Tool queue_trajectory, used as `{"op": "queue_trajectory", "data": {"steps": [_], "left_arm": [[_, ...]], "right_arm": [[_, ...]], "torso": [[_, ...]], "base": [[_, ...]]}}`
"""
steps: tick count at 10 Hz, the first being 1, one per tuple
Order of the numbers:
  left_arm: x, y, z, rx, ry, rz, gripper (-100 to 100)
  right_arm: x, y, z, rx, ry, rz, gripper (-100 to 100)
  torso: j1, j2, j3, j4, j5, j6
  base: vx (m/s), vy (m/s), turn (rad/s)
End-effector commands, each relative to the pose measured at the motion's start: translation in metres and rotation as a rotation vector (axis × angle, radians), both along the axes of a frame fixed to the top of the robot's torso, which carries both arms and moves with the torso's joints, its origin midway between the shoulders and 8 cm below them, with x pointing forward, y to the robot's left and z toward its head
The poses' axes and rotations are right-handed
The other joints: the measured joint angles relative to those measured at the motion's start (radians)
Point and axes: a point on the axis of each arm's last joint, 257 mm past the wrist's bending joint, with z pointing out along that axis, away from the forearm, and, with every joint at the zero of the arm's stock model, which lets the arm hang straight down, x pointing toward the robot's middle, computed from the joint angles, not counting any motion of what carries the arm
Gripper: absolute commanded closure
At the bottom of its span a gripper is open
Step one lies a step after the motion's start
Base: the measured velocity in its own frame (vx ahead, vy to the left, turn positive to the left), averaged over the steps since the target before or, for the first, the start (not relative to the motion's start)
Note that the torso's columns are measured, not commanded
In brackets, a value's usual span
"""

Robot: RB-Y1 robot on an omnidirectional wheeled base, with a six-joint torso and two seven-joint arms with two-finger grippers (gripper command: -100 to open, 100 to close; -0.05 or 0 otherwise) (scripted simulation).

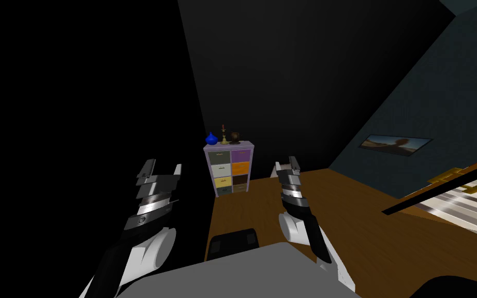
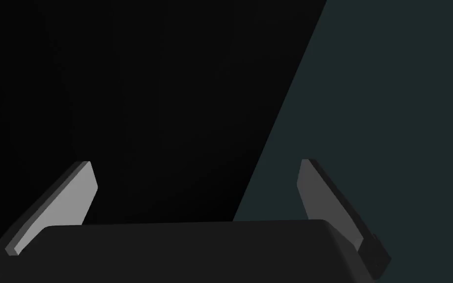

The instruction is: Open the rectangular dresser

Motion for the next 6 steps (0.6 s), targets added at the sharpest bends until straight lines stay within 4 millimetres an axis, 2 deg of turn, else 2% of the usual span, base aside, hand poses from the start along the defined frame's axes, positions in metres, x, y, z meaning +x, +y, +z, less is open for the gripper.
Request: {"op": "queue_trajectory", "data": {"steps": [1, 6], "left_arm": [[0.0000, 0.0000, 0.0000, 0.000, 0.000, 0.000, 0], [-0.0001, 0.0000, 0.0001, 0.000, 0.000, 0.000, 0]], "right_arm": [[0.0000, 0.0000, 0.0000, 0.000, 0.000, 0.000, 0], [-0.0001, 0.0000, 0.0001, 0.000, 0.000, 0.000, 0]], "torso": [[0.000, 0.040, -0.082, 0.041, 0.000, 0.000], [0.000, 0.396, -0.792, 0.396, 0.000, 0.000]], "base": [[0.000, 0.000, 0.000], [0.000, 0.000, 0.000]]}}
